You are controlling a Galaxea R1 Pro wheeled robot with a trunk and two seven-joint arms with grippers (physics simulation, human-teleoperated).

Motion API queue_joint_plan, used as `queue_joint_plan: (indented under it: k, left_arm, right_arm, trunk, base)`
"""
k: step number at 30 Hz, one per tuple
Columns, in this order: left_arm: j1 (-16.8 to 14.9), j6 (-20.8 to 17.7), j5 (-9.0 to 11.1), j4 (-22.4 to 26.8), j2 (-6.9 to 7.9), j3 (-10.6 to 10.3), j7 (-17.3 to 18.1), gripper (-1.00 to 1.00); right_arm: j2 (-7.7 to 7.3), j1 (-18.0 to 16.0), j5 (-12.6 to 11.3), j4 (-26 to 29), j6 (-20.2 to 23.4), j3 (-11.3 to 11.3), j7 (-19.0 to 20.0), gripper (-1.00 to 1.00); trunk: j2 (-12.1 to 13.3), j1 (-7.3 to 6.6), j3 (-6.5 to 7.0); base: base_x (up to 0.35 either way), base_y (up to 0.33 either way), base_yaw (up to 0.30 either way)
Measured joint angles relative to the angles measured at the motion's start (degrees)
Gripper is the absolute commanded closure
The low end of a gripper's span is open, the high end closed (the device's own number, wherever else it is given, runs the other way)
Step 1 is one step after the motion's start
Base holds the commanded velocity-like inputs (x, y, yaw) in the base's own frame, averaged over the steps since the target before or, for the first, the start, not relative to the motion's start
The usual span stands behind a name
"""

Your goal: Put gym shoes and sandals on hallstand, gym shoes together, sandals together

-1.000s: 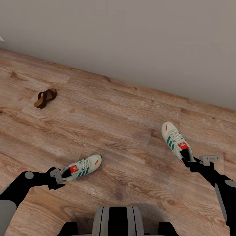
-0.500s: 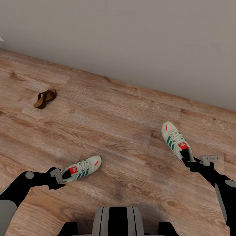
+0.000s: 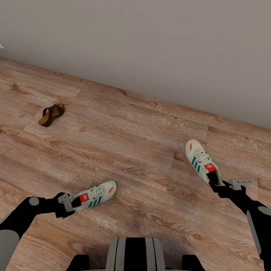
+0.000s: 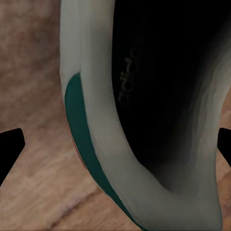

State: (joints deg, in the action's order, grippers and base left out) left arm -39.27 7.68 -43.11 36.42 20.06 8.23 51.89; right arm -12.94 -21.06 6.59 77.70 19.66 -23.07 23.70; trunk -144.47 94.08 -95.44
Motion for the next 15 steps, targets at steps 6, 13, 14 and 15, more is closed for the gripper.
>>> queue_joint_plan:
  k: [6,13,14,15]
  left_arm:
    - [0.00,0.00,0.03,0.00,-0.04,0.01,-0.12,-1.00]
    - [0.00,-0.07,0.03,-0.02,-0.05,0.16,-0.14,1.00]
    - [0.00,-0.09,0.05,-0.04,-0.04,0.16,-0.10,1.00]
    - [0.00,-0.09,0.03,-0.06,-0.04,0.13,-0.09,1.00]
  right_arm:
    - [0.00,0.00,0.00,0.00,0.00,-0.01,0.00,1.00]
    - [0.00,0.00,-0.01,0.00,0.00,0.03,0.00,1.00]
    - [0.00,0.00,-0.01,0.00,0.00,0.02,0.00,1.00]
    - [0.00,0.00,0.00,0.00,0.00,0.00,0.00,1.00]
  trunk:
    - [0.00,0.00,0.00]
    - [0.00,0.00,0.00]
    - [0.00,0.00,0.00]
    - [0.00,0.00,0.00]
  base:
    - [0.005,0.000,0.000]
    - [0.000,0.000,0.000]
    - [0.000,0.000,0.000]
    - [0.000,0.000,0.000]
